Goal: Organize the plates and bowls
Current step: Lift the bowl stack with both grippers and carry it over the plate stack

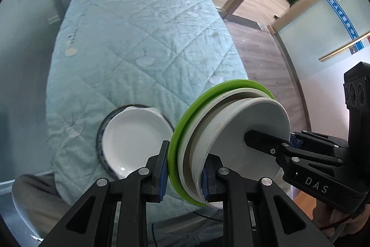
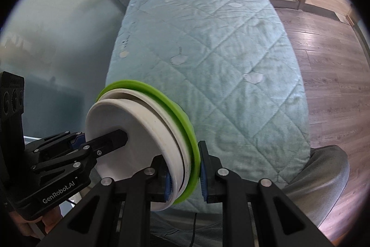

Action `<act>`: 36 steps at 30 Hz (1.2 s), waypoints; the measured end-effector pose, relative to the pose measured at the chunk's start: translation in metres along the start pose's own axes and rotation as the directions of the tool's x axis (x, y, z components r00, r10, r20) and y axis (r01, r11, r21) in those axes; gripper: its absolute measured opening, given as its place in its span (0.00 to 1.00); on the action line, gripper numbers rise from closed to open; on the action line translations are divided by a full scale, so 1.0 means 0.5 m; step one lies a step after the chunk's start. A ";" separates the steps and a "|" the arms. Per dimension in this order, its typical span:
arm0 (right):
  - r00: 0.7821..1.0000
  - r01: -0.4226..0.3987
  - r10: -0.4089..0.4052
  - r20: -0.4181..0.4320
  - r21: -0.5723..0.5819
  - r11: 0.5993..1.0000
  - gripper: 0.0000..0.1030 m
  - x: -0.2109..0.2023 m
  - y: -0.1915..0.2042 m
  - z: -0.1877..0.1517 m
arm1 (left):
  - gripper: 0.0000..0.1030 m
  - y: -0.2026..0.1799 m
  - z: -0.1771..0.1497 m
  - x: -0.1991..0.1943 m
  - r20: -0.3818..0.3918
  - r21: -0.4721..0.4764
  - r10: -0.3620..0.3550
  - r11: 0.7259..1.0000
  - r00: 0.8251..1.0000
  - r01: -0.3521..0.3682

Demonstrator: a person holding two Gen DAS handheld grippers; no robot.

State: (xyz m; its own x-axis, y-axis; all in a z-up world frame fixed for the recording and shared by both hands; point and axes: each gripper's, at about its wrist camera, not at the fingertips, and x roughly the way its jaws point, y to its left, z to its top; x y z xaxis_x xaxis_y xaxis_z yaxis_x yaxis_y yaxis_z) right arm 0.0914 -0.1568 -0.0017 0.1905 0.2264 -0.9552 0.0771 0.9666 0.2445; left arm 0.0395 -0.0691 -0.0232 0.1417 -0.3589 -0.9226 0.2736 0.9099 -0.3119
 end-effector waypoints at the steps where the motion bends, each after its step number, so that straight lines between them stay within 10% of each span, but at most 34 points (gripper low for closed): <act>1: 1.000 -0.002 0.002 -0.004 -0.005 1.000 0.17 0.003 0.009 -0.002 | 0.19 0.009 -0.005 -0.005 -0.001 -0.007 0.004 1.000 1.000 -0.004; 17: 0.987 -0.017 0.010 -0.160 -0.038 0.999 0.18 0.172 0.126 -0.001 | 0.19 0.199 -0.043 0.071 -0.099 -0.151 0.027 0.988 0.995 -0.042; 36: 0.961 0.021 -0.015 -0.275 0.020 1.000 0.22 0.357 0.080 0.032 | 0.19 0.263 -0.021 0.263 -0.224 -0.223 0.007 0.973 0.974 -0.059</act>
State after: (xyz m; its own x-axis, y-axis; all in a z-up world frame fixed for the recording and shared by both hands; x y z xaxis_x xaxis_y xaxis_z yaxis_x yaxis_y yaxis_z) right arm 0.1443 -0.0797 -0.1597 -0.0866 0.2366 -0.9677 0.1005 0.9685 0.2278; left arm 0.0840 0.0058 -0.1880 -0.0735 -0.2963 -0.9523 0.0462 0.9528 -0.3000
